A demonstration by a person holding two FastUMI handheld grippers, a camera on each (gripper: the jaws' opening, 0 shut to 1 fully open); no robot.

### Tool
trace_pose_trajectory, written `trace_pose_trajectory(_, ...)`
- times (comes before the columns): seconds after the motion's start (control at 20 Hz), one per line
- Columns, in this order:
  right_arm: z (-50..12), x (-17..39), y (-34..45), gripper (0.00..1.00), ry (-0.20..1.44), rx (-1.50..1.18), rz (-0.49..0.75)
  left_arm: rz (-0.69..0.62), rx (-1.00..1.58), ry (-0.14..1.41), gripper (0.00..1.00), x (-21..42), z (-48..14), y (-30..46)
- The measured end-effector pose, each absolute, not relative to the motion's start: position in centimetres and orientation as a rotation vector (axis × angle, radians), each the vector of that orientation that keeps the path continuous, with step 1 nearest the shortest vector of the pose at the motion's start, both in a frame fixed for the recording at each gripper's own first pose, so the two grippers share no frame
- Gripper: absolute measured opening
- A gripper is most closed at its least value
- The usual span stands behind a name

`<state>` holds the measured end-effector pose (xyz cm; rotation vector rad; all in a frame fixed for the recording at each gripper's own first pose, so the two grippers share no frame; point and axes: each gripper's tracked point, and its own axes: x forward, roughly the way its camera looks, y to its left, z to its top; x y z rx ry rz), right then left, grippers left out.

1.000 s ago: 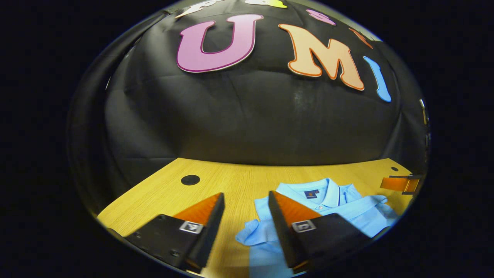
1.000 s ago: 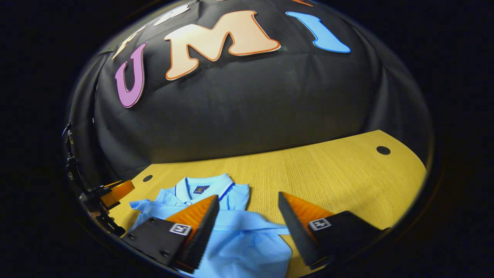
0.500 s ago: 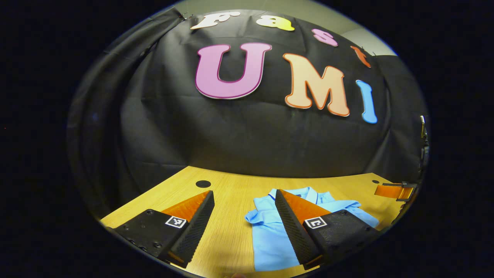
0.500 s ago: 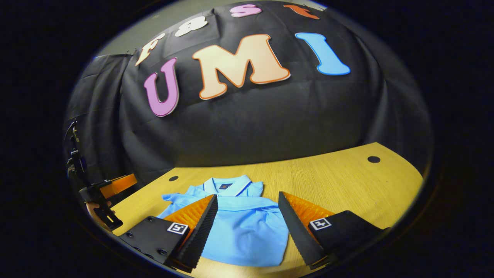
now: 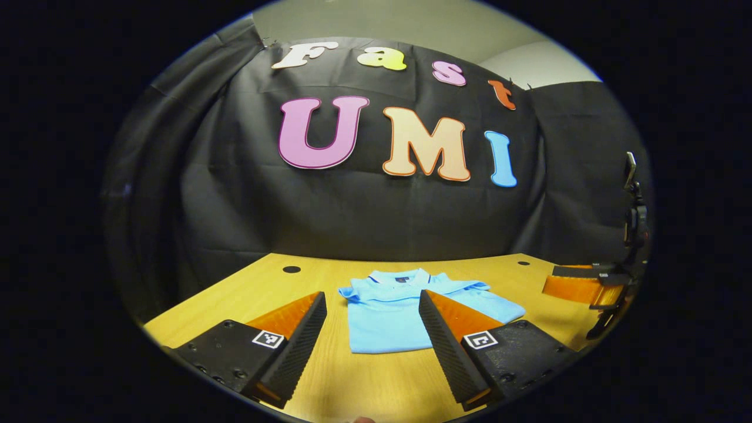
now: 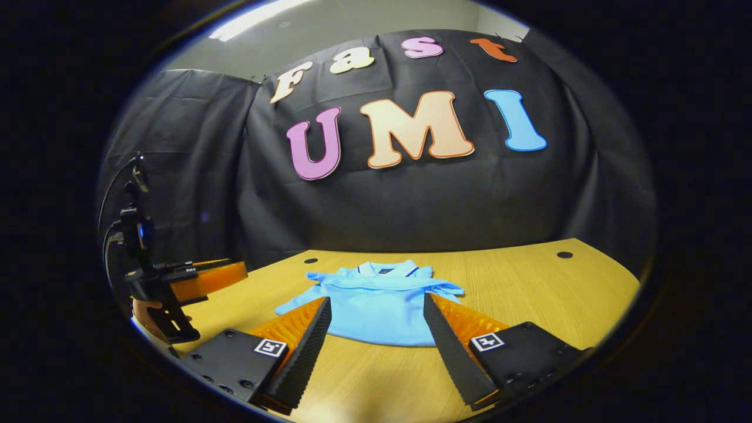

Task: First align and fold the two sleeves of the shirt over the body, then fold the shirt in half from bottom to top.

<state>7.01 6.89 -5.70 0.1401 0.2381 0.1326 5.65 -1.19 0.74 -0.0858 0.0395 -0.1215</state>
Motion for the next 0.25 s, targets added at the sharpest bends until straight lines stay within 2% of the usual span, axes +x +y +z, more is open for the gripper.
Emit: trace_pose_trajectory(0.25, -7.3, 6.1, 6.8, 0.98, 0.241, 0.085, 0.112, -0.119, -0.044, 0.028, 0.94, 4.9, 0.8, -1.5)
